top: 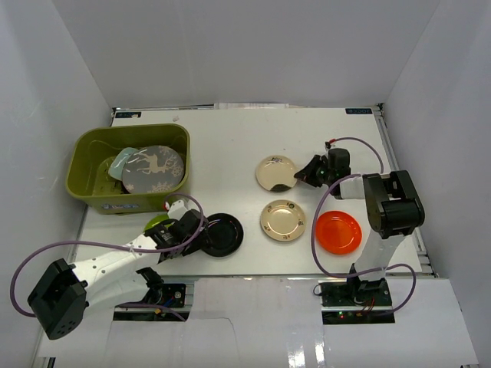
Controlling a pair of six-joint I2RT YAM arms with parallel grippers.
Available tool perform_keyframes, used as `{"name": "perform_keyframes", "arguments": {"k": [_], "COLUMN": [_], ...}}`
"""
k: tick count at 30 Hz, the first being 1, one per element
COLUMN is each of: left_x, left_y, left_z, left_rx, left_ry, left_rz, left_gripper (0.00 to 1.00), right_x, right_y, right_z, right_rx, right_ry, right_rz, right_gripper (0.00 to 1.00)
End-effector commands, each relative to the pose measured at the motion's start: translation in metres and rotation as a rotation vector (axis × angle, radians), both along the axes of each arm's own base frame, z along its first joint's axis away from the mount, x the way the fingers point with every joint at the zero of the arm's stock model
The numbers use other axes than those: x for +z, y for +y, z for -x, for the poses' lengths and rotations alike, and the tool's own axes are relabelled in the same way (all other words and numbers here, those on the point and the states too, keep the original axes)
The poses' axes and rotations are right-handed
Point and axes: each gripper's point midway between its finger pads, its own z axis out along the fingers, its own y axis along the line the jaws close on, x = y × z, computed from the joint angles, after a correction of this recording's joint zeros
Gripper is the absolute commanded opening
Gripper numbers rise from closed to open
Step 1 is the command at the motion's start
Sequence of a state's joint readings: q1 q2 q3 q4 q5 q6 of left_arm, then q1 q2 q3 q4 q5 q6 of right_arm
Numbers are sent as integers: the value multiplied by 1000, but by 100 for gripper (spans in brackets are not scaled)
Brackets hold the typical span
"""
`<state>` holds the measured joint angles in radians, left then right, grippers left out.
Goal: Place the plates into the plastic bin on the countertop
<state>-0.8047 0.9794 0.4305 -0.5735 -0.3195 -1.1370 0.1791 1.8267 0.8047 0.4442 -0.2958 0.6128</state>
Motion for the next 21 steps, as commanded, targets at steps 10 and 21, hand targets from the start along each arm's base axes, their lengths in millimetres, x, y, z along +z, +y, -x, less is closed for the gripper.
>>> {"name": "perform_keyframes", "arguments": {"k": [10,21], "left_x": [21,210], "left_y": [-9,-24], "left_z": [-31,-97], "left_rx": [18,-35], "left_ry": [-172,-724], "left_rz": [28,95], "left_gripper": [8,0], "right_x": [75,137], "right_y": [-11,-37], "right_z": [20,48], "right_rx": [-39,-91], "right_ry": [-216,-392], "right_rz": [-192,-234], "right_gripper": [8,8]}}
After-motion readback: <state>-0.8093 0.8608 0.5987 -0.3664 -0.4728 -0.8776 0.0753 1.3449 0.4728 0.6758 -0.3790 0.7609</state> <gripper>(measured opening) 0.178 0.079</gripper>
